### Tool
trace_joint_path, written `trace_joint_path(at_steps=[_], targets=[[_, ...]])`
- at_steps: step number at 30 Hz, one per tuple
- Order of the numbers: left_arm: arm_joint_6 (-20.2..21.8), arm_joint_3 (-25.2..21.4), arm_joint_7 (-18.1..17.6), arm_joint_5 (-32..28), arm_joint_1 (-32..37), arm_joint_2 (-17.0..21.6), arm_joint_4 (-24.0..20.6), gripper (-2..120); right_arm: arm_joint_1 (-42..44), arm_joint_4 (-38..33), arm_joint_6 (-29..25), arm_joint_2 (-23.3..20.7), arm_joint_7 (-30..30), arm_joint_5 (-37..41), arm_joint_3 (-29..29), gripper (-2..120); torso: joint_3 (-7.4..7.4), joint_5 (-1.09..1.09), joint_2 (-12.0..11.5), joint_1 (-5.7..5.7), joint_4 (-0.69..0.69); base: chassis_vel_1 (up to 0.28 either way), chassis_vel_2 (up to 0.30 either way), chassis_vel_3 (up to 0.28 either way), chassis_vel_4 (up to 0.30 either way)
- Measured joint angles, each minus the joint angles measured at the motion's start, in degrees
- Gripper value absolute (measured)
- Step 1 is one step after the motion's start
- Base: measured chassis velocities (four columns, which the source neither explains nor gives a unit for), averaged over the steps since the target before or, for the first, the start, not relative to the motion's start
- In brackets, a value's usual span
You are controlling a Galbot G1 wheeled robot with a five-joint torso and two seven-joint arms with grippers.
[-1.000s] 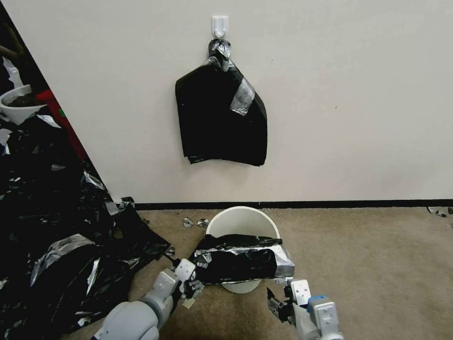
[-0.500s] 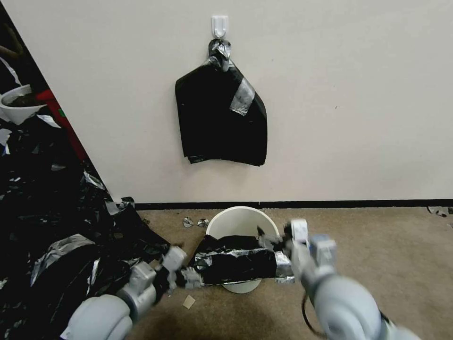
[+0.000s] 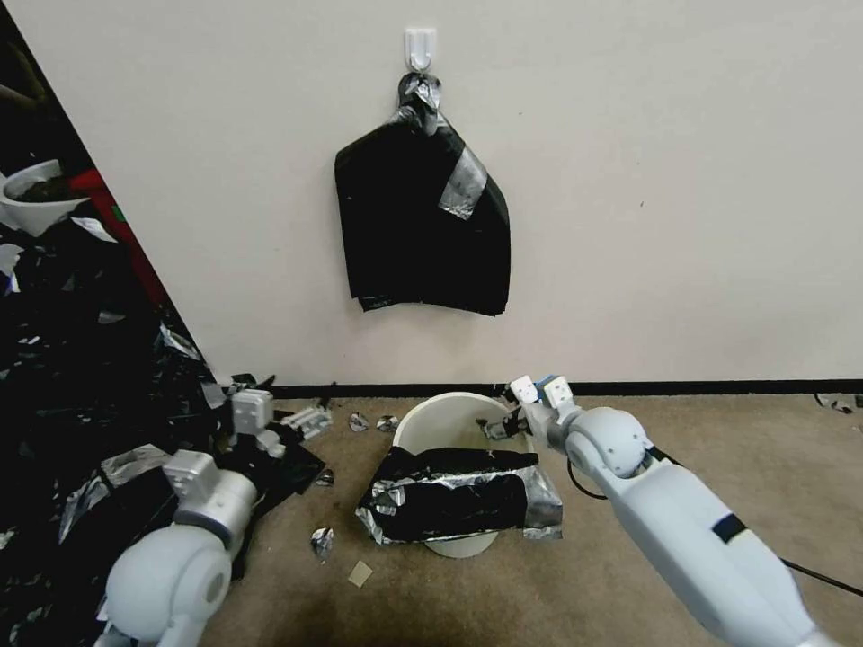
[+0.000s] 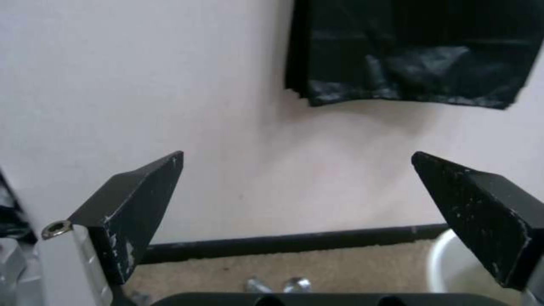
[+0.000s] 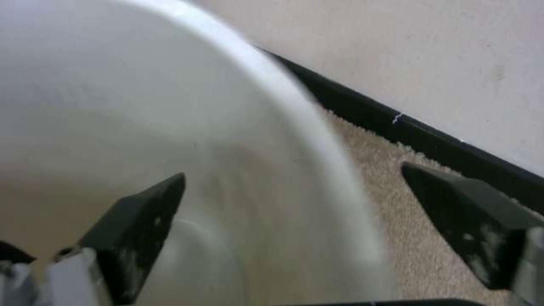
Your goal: Place a trash bag onto the trash bin.
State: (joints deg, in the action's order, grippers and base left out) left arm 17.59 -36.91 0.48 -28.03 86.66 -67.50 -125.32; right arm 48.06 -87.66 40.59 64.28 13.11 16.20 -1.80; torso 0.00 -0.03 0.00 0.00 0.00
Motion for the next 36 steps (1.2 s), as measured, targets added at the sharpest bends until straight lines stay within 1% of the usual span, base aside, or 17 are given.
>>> trace_joint_path(at_steps=[3,7,8,13,15,16,20,21,22,24,25,27,28,30,31,33,36], targets=[[0.24,-0.05,-0.35,-0.01,-0.22,0.06,0.26,100,0.03,0.41,-0.05,0.32,0.05,-0.54,-0.09,86,0.0,0.0,0.01,0.0,-0.01,0.0,0.0,0.0,0.0],[0.64,1.04,-1.8,0.1,-0.32,-0.77,0.46,100,0.59,-0.93,-0.06,-0.67,-0.17,-0.21,0.27,67,0.0,0.02,0.0,0.0,-0.01,0.0,0.0,0.0,0.0],[0.64,1.04,-1.8,0.1,-0.32,-0.77,0.46,100,0.59,-0.93,-0.06,-0.67,-0.17,-0.21,0.27,67,0.0,0.02,0.0,0.0,-0.01,0.0,0.0,0.0,0.0],[0.83,1.33,-3.16,0.27,-0.29,-0.77,0.56,100,1.23,-3.23,-0.04,-1.52,-2.52,2.31,1.05,48,0.01,0.05,0.0,0.0,0.01,0.0,0.0,0.0,0.0],[0.89,1.37,-4.39,0.3,-0.16,-0.63,0.57,100,1.8,-5.33,0.07,-1.61,-10.0,7.95,2.06,38,0.01,0.05,0.0,0.0,0.0,0.0,0.0,0.0,0.0],[0.89,1.37,-4.39,0.3,-0.16,-0.63,0.57,100,1.8,-5.33,0.07,-1.61,-10.0,7.95,2.06,38,0.01,0.05,0.0,0.0,0.0,0.0,0.0,0.0,0.0],[0.91,1.67,-6.46,0.36,0.08,-0.82,0.57,100,4.03,-10.08,-0.31,-0.23,-32.6,22.58,4.33,22,0.01,0.03,0.0,0.0,0.01,0.0,0.0,0.0,0.0],[0.91,1.8,-6.86,0.4,0.1,-0.96,0.57,100,5.09,-10.89,-2.08,0.47,-37.95,25.57,4.51,20,0.01,0.04,0.0,0.0,0.01,0.0,0.0,0.0,0.0],[0.91,1.8,-6.86,0.4,0.1,-0.96,0.57,100,5.09,-10.89,-2.08,0.47,-37.95,25.57,4.51,20,0.01,0.04,0.0,0.0,0.01,0.0,0.0,0.0,0.0],[0.82,2.28,-7.69,0.51,0.29,-1.41,0.52,100,8.26,-12.35,-8.82,2.4,-48.87,29.53,4.05,12,0.01,0.04,-0.01,0.0,0.02,0.0,0.0,0.0,0.0],[0.82,2.28,-7.69,0.51,0.29,-1.41,0.52,100,8.26,-12.35,-8.82,2.4,-48.87,29.53,4.05,12,0.01,0.04,-0.01,0.0,0.02,0.0,0.0,0.0,0.0],[0.69,2.8,-8.12,0.71,0.51,-2.08,0.32,100,12.11,-15.03,-15.91,5.15,-59.8,33.28,2.62,7,0.01,0.02,0.0,0.0,-0.01,0.0,0.0,0.0,0.0],[0.69,2.8,-8.12,0.71,0.51,-2.08,0.32,100,12.11,-15.03,-15.91,5.15,-59.8,33.28,2.62,7,0.01,0.02,0.0,0.0,-0.01,0.0,0.0,0.0,0.0],[0.57,3.32,-8.43,0.88,0.61,-2.5,0.24,100,15.24,-17.67,-22.77,8.12,-67.52,35.14,1.5,7,0.01,0.02,0.0,0.0,0.0,0.0,0.0,0.0,0.0],[0.57,3.32,-8.43,0.88,0.61,-2.5,0.24,100,15.24,-17.67,-22.77,8.12,-67.52,35.14,1.5,7,0.01,0.02,0.0,0.0,0.0,0.0,0.0,0.0,0.0],[0.54,3.93,-8.79,1.25,0.62,-2.64,0.13,100,18.13,-19.96,-27.94,10.74,-73.43,34.38,1.12,7,0.01,0.02,-0.01,0.0,-0.01,0.0,0.0,0.0,0.0],[0.54,4.28,-8.94,1.76,0.6,-2.7,0.05,100,19.97,-21.76,-30.15,12.4,-77.27,33.27,1.08,7,0.0,0.03,0.0,0.0,-0.01,0.0,0.0,0.0,0.0]])
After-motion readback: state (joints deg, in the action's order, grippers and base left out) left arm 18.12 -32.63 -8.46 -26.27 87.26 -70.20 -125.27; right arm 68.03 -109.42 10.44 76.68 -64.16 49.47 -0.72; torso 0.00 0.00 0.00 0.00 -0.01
